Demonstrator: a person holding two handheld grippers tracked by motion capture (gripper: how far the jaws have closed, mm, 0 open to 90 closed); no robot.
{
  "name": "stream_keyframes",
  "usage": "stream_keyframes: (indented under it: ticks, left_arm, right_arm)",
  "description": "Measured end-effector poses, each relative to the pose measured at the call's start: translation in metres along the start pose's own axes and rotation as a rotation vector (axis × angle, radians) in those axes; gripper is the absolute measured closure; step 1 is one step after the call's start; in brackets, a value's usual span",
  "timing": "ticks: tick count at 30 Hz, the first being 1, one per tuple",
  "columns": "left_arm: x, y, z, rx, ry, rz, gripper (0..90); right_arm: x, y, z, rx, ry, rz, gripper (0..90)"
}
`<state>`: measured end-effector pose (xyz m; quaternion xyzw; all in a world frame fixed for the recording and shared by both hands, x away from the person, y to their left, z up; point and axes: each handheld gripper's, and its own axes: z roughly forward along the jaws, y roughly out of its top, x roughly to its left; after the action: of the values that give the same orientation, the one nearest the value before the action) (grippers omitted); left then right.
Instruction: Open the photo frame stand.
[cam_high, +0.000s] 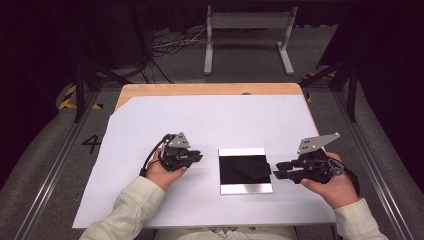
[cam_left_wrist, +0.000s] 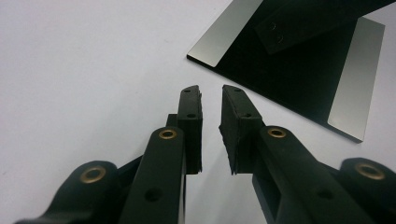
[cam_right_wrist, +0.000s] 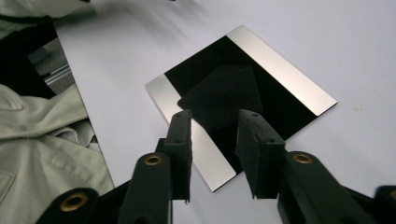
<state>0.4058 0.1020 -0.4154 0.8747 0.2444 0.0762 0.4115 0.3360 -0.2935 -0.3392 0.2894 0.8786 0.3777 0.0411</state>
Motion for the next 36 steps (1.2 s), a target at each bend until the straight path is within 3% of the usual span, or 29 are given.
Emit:
stream_keyframes:
  ticks: [9, 18, 29, 36]
  left_arm:
    - [0.001, -0.004, -0.003, -0.002, 0.015, -0.015, 77.0]
    - [0.002, -0.008, -0.006, -0.001, 0.03, -0.035, 76.0]
    - [0.005, -0.011, -0.005, -0.003, 0.047, -0.046, 72.3]
    - [0.005, -0.011, -0.004, -0.005, 0.049, -0.049, 71.3]
  right_arm:
    - [-0.007, 0.009, 0.003, -0.063, -0.021, 0.095, 53.2]
    - [-0.018, 0.017, 0.003, -0.102, -0.04, 0.145, 51.9]
    - [-0.028, 0.023, 0.007, -0.124, -0.065, 0.201, 48.9]
    - [-0.032, 0.027, 0.016, -0.098, -0.094, 0.228, 47.7]
